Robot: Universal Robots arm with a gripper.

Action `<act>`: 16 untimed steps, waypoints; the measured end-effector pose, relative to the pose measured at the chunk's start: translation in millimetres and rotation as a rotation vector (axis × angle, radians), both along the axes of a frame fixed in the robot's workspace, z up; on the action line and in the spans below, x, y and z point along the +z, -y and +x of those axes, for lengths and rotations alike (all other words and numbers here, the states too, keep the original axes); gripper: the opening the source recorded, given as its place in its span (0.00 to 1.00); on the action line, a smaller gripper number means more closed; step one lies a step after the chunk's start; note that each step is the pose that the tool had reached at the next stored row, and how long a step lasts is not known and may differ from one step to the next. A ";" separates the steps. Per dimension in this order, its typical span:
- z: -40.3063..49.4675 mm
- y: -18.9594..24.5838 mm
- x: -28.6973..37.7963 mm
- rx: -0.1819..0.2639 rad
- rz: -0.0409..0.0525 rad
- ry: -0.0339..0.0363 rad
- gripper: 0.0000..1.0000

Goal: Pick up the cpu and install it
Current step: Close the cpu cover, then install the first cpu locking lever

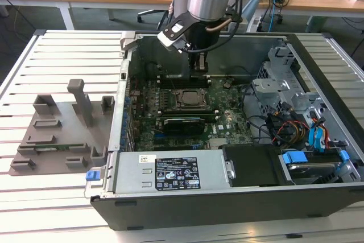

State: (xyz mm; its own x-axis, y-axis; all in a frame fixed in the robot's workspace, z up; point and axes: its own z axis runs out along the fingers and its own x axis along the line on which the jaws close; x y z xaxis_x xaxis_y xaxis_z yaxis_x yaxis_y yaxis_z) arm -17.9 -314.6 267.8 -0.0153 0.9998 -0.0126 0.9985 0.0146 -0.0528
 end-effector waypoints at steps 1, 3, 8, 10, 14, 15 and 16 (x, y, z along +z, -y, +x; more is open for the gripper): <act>0.0 0.0 0.0 0.000 0.0001 0.0001 0.11; 0.0 0.0 0.1 0.000 0.0000 0.0000 0.11; 0.0 0.0 0.1 0.000 0.0004 0.0000 0.11; 0.0 0.0 0.1 0.000 0.0004 -0.0001 0.11; 0.0 0.0 0.1 0.000 0.0008 -0.0001 0.11; 0.0 0.1 0.1 0.004 0.0008 -0.0001 0.11; 0.0 0.1 0.1 0.053 0.0008 -0.0001 0.11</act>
State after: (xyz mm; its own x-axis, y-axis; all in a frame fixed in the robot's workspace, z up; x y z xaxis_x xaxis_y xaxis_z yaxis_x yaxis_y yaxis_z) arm -17.8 -314.7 267.9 -0.0678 0.9976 -0.0118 0.9963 0.0671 -0.0529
